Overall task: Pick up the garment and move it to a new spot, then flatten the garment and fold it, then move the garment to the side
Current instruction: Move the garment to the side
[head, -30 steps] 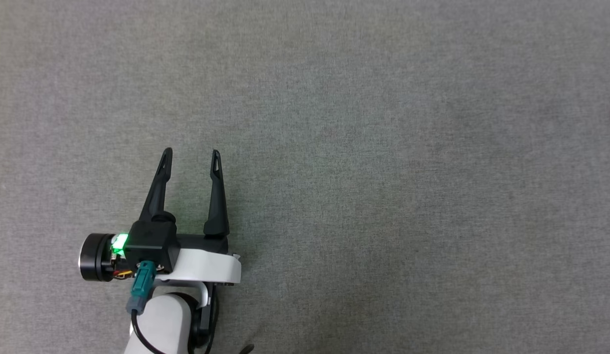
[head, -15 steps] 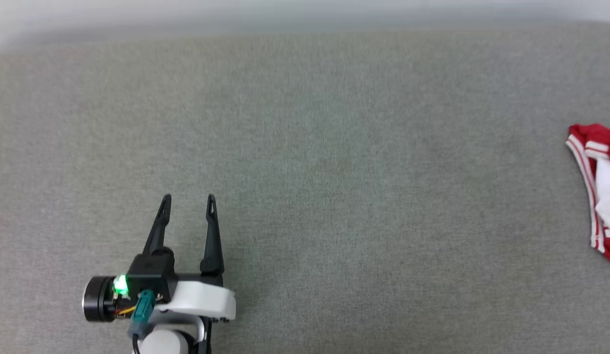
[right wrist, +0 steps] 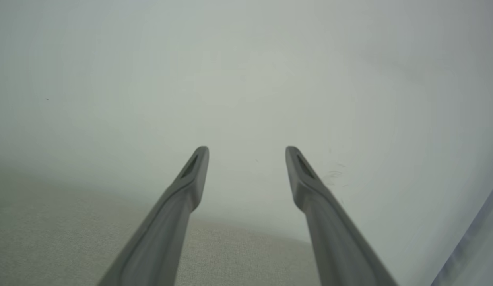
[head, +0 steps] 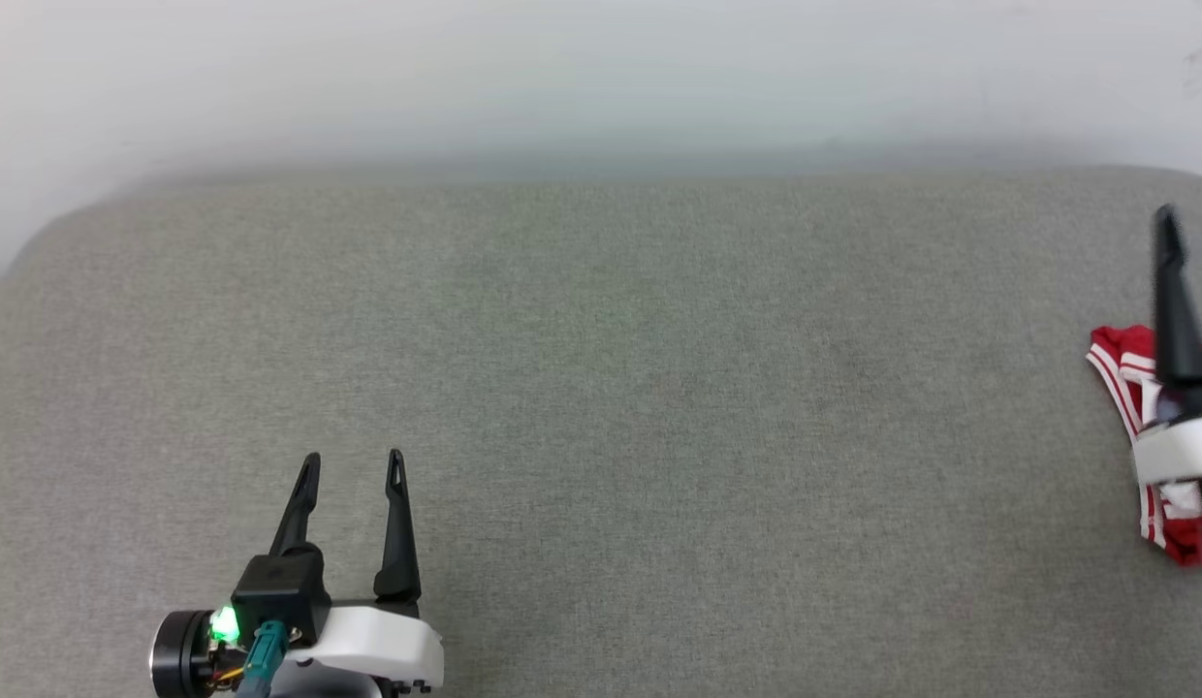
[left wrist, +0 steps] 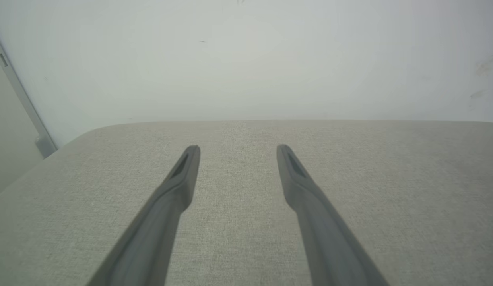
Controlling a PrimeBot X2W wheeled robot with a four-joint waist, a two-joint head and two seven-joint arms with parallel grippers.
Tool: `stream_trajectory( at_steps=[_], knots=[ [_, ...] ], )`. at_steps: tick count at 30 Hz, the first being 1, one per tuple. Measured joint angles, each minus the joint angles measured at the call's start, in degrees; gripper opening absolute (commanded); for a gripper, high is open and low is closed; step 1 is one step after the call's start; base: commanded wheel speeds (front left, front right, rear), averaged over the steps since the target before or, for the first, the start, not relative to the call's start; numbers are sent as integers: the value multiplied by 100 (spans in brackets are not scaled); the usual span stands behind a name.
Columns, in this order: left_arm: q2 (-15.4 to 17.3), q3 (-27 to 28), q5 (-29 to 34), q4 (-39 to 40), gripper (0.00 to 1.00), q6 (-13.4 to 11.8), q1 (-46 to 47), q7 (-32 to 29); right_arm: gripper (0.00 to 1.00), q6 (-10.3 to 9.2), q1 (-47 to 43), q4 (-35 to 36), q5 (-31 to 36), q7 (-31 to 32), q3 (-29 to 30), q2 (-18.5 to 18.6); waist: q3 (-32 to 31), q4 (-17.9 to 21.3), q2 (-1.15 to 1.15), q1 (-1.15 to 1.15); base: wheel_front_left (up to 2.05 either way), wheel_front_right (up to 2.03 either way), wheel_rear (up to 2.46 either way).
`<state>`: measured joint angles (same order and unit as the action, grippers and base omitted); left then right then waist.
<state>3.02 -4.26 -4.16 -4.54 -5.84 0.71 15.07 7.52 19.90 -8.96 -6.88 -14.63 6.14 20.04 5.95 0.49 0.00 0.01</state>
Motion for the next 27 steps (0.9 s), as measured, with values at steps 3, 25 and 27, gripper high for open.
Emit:
stream_trajectory(
  at_steps=[3, 25, 27],
  knots=[
    [11, 60, -15, -43, 100, 33, -75, 0, 100, 0, -397, 350, 53, -21, -107, -454, -150, -63, 0, 0, 0, 0, 0],
    [12, 122, -58, -146, 100, 227, -371, 0, 100, -1, -2158, 625, -176, -42, -176, -1483, -651, -184, 0, 0, 0, 0, 0],
    [12, 125, -60, -143, 100, 234, -396, 0, 100, -1, -2284, 669, -182, -42, -149, -1518, -683, -191, 0, -1, 0, 0, 0]
  ],
)
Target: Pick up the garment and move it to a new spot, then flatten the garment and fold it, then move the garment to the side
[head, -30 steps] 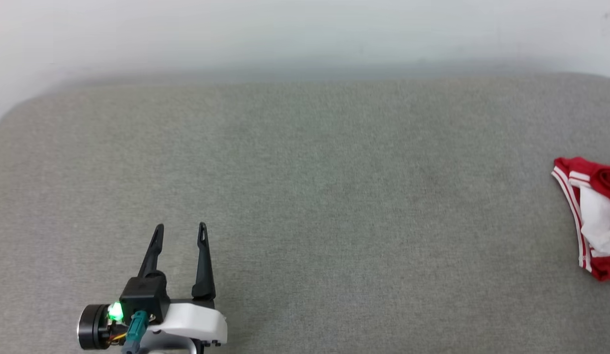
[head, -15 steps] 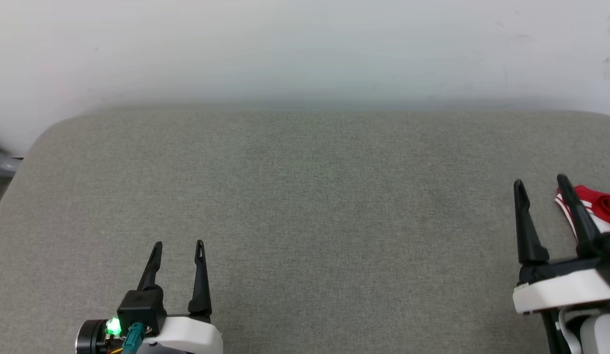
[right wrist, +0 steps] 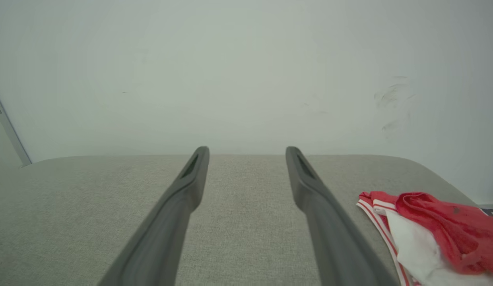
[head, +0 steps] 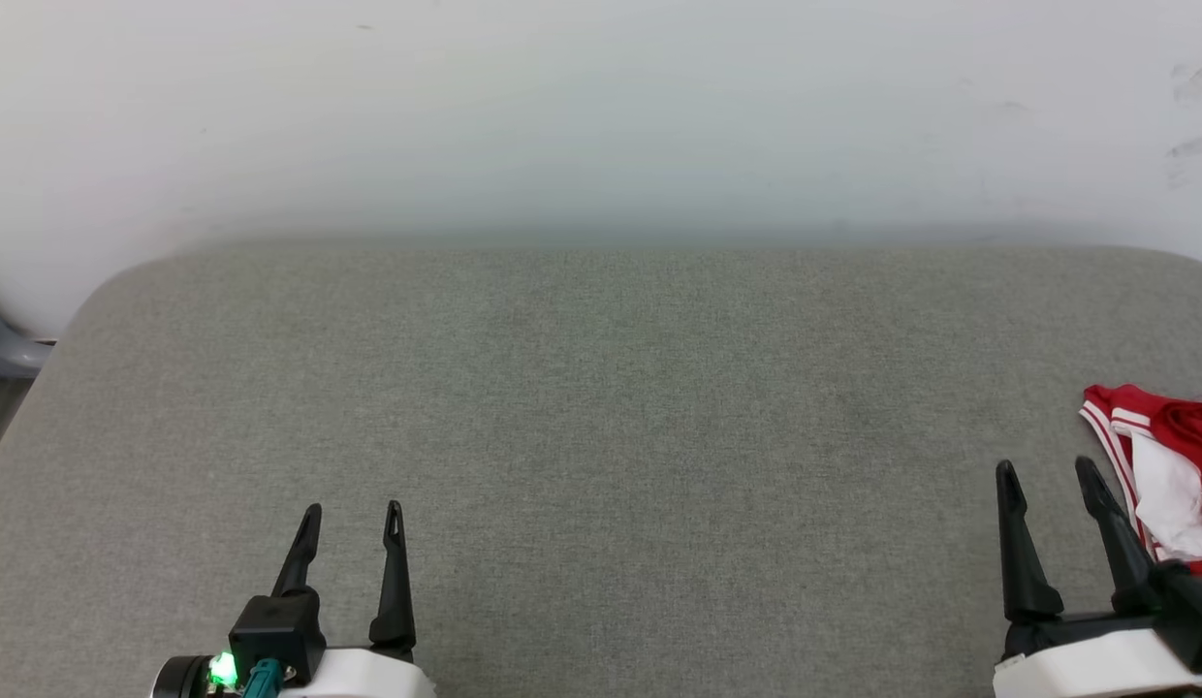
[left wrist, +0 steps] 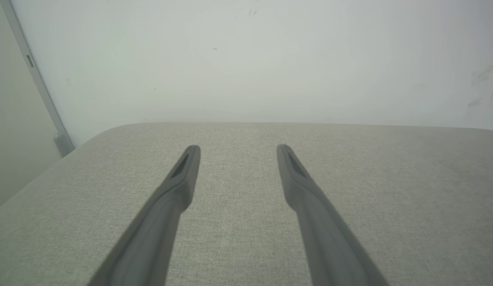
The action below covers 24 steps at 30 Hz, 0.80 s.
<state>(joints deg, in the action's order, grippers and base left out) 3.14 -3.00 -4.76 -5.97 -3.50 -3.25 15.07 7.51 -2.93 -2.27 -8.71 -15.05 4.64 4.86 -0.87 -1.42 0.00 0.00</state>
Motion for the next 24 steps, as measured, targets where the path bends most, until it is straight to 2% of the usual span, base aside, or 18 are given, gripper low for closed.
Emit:
stream_trajectory(
  at_steps=[12, 23, 24],
  knots=[
    [-3, 19, -13, 12, 100, 87, -109, 0, 100, 0, -561, 160, -24, -1, 18, -138, -135, -35, 0, 0, 0, 0, 0],
    [-8, 16, -8, -23, 100, 125, -130, 0, 100, 0, -666, 109, -34, 3, 22, -170, -194, -53, 0, -1, 0, 0, 0],
    [-9, 14, -4, -45, 0, 125, -132, -1, 0, 0, -666, 82, -32, 3, 19, -170, -196, -53, 0, -1, 0, 0, 0]
  ],
)
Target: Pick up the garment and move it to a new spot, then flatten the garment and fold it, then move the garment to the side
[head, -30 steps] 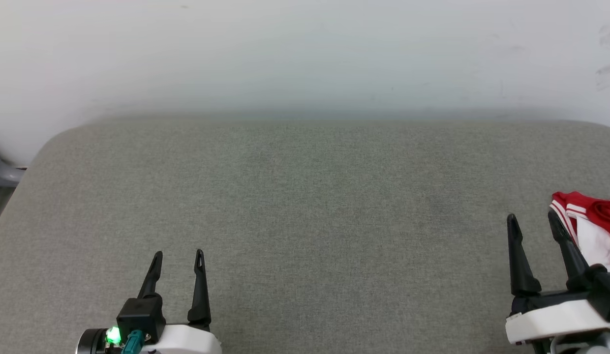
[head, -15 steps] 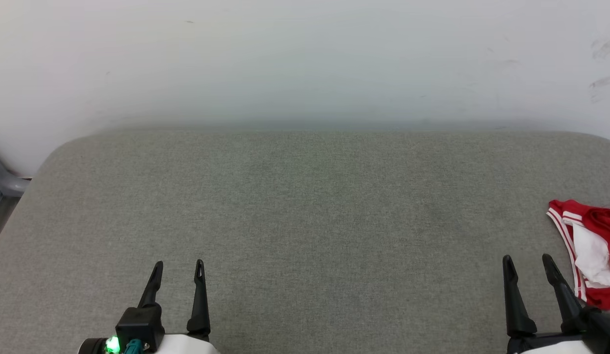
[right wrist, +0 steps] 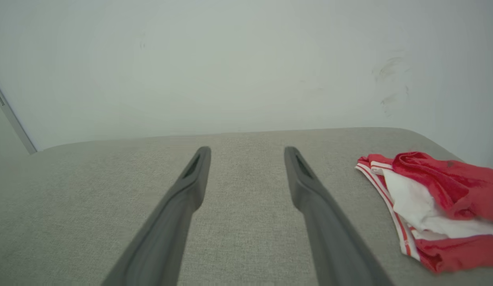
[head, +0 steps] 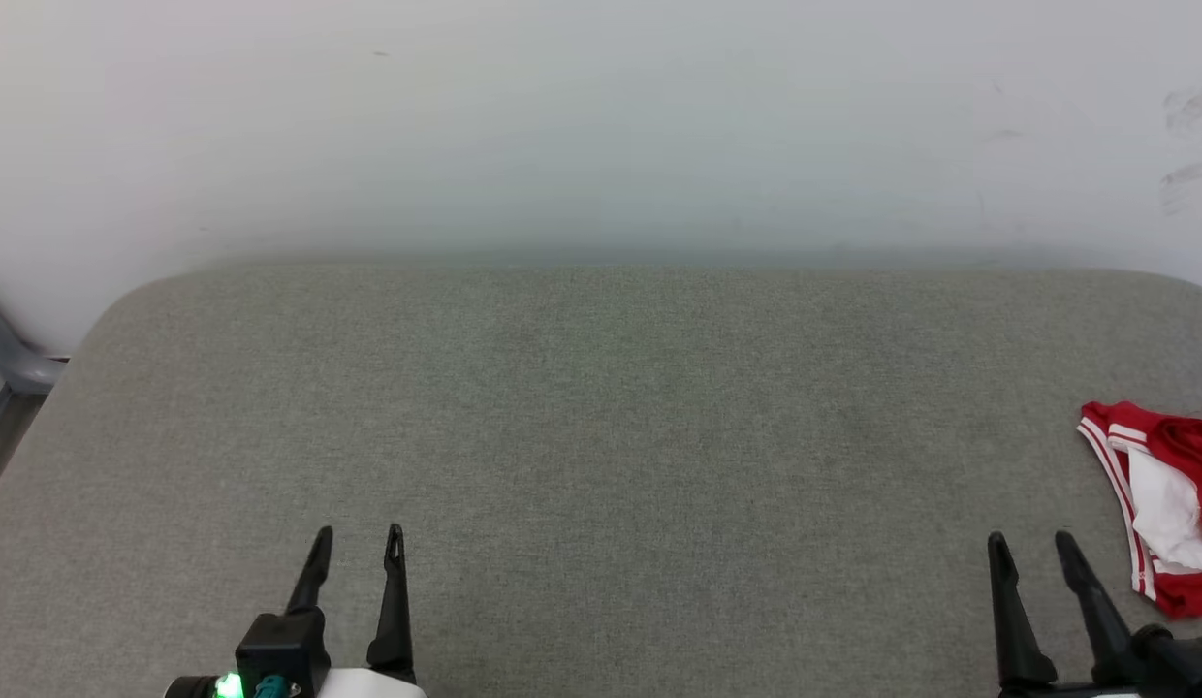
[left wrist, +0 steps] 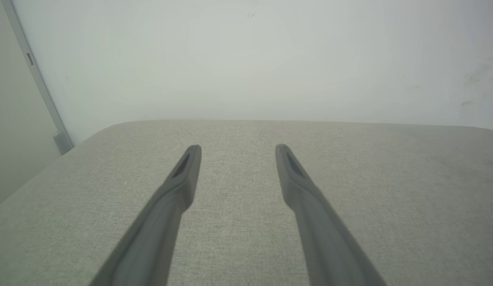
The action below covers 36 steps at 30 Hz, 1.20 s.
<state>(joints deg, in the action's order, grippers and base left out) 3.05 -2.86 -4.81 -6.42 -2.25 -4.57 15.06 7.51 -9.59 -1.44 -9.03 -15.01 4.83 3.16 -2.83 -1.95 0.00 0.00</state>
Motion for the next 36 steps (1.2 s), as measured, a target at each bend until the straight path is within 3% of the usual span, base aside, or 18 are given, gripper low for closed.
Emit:
stream_trajectory(
  at_steps=[6, 36],
  knots=[
    [-12, -15, -96, -323, 0, 7, -142, -79, 0, 0, -12, -301, -67, 44, -5, -3, 1, 2, 0, 0, 0, 0, 0],
    [-14, 324, -3216, -482, 0, 336, 220, -821, 0, 0, 455, -649, -3094, 764, 9, 0, 75, 49, 0, 0, 0, 0, 0]
  ],
)
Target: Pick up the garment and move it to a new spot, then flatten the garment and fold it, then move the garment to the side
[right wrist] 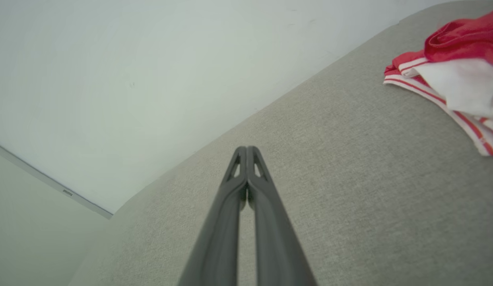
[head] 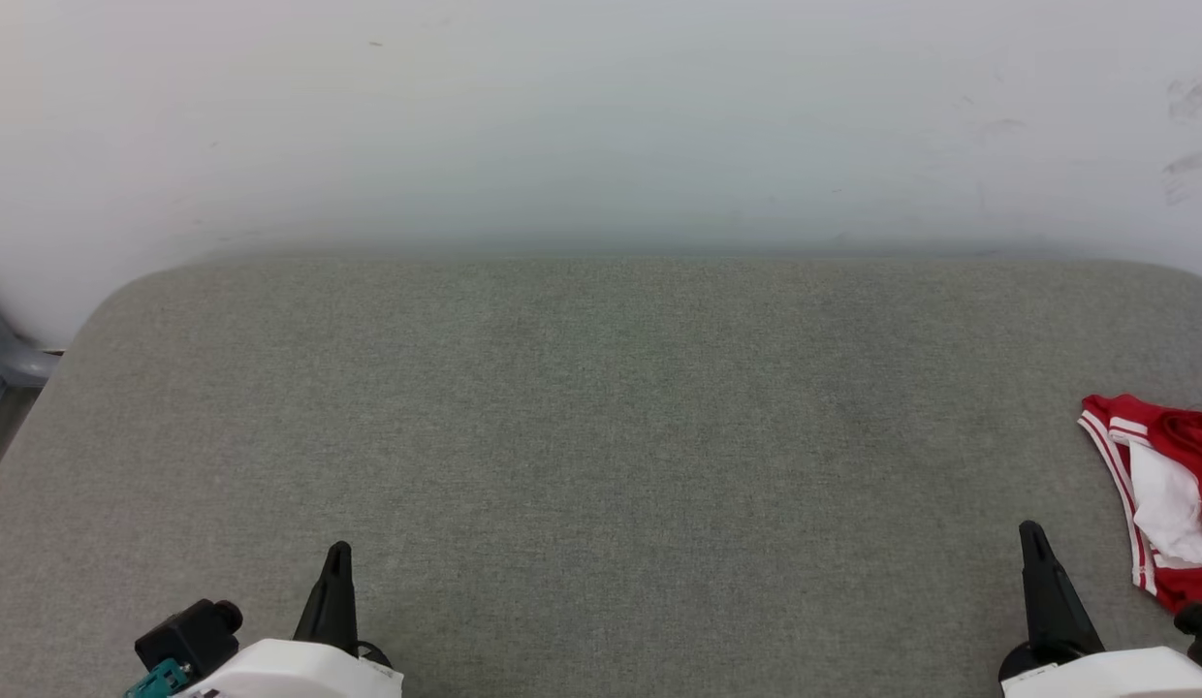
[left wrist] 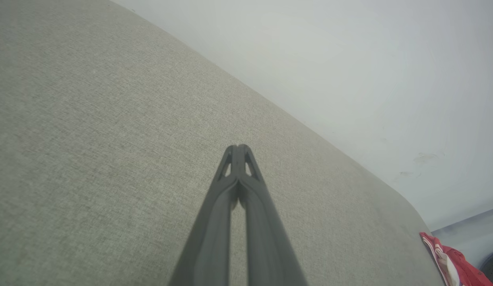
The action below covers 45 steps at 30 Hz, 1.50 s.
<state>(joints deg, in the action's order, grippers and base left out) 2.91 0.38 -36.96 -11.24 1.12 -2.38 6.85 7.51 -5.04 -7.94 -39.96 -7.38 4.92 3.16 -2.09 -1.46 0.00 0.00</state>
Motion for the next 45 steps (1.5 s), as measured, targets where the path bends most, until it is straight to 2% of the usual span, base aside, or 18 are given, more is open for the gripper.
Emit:
stream_trajectory(
  at_steps=[26, 27, 45],
  knots=[
    [-1, 216, -1994, -105, 0, 236, 289, -478, 0, 0, 399, -213, -1903, 491, 31, 2, 62, 40, 0, 0, 0, 0, 0],
    [-1, 237, -2203, -116, 0, 245, 319, -527, 0, -1, 414, -246, -2098, 543, 37, 2, 69, 44, 0, 0, 0, 0, 0],
    [-1, 368, -3294, -168, 0, 368, 495, -805, 0, -1, 635, -364, -3132, 802, 64, 3, 112, 72, 0, 0, 0, 0, 0]
  ],
)
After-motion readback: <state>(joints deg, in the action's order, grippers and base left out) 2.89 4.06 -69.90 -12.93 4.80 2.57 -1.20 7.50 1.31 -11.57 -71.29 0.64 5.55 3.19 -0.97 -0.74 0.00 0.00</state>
